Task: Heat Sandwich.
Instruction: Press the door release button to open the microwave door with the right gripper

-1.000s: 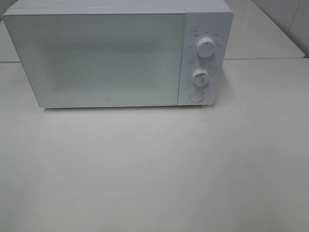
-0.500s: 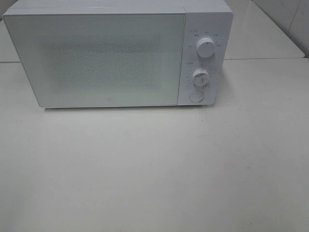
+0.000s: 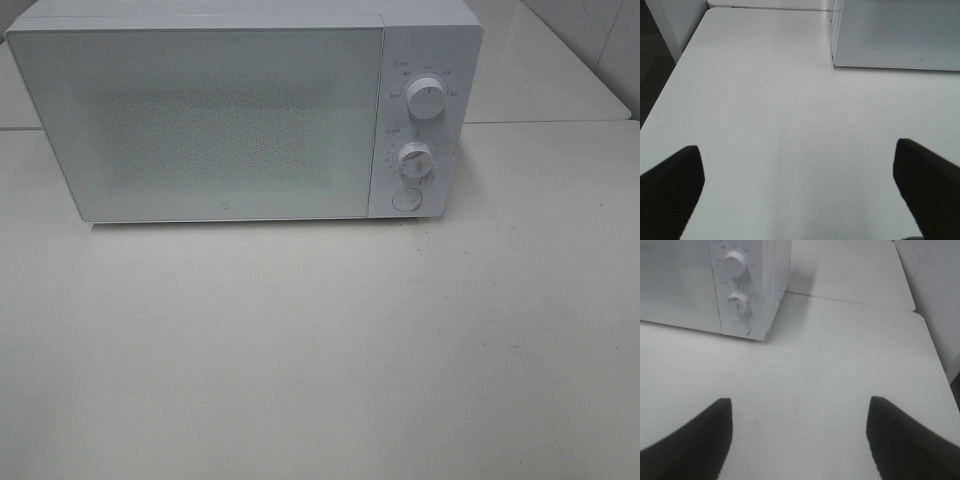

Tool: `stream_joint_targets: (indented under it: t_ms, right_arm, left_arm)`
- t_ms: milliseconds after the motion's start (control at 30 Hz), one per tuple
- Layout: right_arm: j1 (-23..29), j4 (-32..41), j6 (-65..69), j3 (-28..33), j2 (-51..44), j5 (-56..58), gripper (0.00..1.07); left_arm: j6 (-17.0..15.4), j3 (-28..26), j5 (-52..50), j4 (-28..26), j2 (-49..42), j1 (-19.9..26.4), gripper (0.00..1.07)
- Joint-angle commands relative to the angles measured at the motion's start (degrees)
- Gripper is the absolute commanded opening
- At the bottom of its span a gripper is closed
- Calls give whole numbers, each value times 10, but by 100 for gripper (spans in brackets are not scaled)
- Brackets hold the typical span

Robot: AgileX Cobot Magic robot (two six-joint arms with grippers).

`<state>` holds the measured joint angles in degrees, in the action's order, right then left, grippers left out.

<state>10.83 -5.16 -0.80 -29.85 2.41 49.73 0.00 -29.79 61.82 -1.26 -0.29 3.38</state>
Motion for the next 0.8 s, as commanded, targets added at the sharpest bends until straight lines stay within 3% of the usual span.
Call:
stream_joint_targets:
  t_ms: [33, 500, 800]
  right_arm:
    - [-4, -5, 3, -3, 32, -62, 72]
    - [-4, -5, 4, 16, 207, -316, 72]
    - [-4, 21, 8, 17, 325, -421, 72]
  left_arm:
    - [0, 1, -5, -1, -10, 0, 98]
    - [4, 1, -5, -1, -10, 0, 98]
    - [4, 1, -5, -1, -10, 0, 98]
